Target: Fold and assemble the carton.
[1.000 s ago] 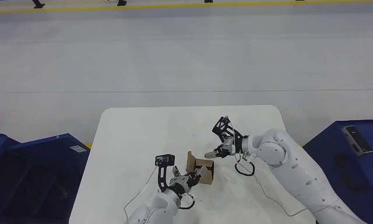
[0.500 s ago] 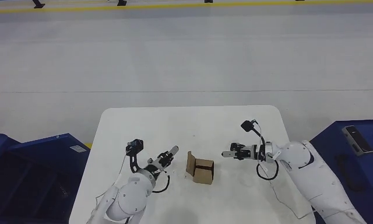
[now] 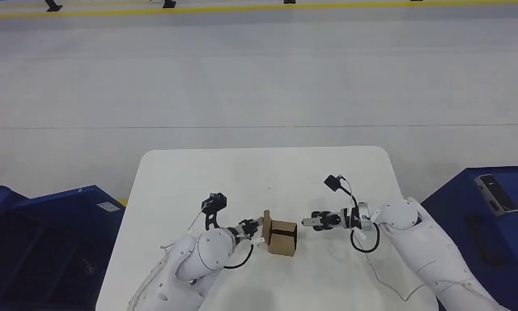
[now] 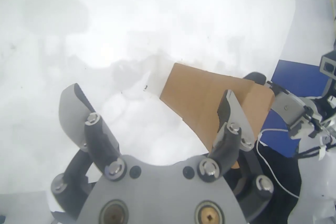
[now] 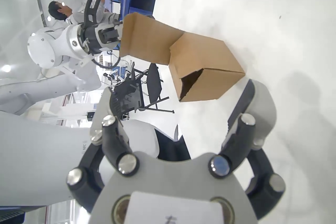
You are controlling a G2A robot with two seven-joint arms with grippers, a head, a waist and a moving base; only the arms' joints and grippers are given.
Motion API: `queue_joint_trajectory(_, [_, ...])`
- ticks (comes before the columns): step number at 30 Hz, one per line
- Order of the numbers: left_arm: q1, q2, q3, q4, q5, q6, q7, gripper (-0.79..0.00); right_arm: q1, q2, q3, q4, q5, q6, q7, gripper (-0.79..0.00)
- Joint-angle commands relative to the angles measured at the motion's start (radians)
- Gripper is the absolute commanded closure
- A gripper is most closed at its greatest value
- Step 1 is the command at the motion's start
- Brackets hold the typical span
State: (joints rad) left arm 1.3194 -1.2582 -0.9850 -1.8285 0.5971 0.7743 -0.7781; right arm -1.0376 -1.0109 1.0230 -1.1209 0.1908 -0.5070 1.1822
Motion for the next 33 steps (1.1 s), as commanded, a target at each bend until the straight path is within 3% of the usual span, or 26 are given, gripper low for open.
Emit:
queue_joint_trajectory(1, [0.01, 0.002, -0.003, -0.018, -0.01, -0.02, -0.005, -0.785, 0.016, -0.005, -0.014, 0.015, -0.003, 0.002, 0.001, -0.785])
queue_joint_trajectory(9, [0.04, -0.002, 0.027, -0.024, -0.017, -0.058, 0.049, -0.785, 0.071, -0.023, -0.052, 0.076, 0.006, -0.003, 0.007, -0.785])
queue_joint_trajectory(18, [-0.016, -0.027, 0.107, 0.061, -0.029, -0.061, 0.101, -0.785, 0.069, -0.008, -0.02, 0.077, -0.04, -0.01, -0.001, -0.785])
queue_joint_trajectory(33, [-0.066, -0.052, 0.157, 0.143, -0.051, -0.048, 0.117, -0.785, 0.077, -0.023, -0.101, 0.068, -0.193, 0.065, -0.045, -0.785])
